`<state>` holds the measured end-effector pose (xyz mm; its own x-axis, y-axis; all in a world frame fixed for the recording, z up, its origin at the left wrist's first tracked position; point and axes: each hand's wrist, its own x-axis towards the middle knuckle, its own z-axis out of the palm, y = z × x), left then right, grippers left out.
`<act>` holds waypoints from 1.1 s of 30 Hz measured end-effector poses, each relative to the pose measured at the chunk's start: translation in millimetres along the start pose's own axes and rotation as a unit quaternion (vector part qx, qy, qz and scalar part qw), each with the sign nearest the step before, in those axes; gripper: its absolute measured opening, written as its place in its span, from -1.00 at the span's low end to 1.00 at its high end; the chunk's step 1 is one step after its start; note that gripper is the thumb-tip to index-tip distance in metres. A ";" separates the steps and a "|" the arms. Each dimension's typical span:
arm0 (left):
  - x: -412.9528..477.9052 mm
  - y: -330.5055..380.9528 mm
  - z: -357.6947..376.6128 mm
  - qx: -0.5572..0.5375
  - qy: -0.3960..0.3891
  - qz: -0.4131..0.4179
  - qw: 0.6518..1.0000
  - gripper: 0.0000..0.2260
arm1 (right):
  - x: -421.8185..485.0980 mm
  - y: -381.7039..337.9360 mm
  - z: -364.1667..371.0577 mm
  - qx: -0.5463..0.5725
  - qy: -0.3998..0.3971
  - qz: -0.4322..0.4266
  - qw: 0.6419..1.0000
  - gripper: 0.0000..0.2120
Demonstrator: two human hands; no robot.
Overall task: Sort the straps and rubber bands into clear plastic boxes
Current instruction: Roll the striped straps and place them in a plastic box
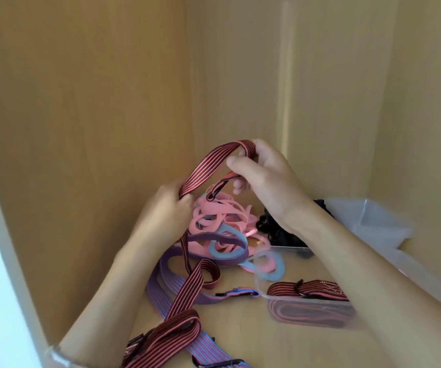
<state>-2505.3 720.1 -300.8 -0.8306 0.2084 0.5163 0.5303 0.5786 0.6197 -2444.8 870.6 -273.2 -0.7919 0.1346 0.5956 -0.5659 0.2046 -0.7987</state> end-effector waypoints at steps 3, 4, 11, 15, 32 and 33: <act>16.2 21.4 -0.7 -0.108 0.016 0.008 0.994 -0.84 | 6.5 -4.1 -9.6 0.060 0.042 -0.002 0.997 -0.84; 21.8 30.5 -0.5 -0.145 0.025 0.017 0.989 -0.85 | 8.8 -5.3 -13.7 0.074 0.059 -0.005 0.996 -0.84; 55.4 82.7 9.3 -0.167 0.107 0.126 0.972 -0.85 | 19.3 -12.5 -50.4 0.087 0.135 -0.022 0.987 -0.91; 72.6 82.8 25.3 -0.090 0.098 0.143 0.981 -0.69 | 25.8 -8.8 -61.4 0.065 0.146 -0.016 0.987 -0.92; 71.5 66.4 21.5 -0.098 -0.169 0.175 0.965 -0.82 | 33.9 6.2 -52.2 0.042 0.123 0.041 0.991 -0.68; 68.6 69.3 21.7 -0.149 -0.187 0.190 0.952 -0.74 | 33.2 6.2 -52.3 0.053 0.120 0.043 0.990 -0.69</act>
<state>-2529.2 791.5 -235.3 -0.5415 0.6565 0.5251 0.7833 0.1674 0.5986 -2462.6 927.1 -253.9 -0.7678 0.3758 0.5189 -0.5307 0.0805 -0.8437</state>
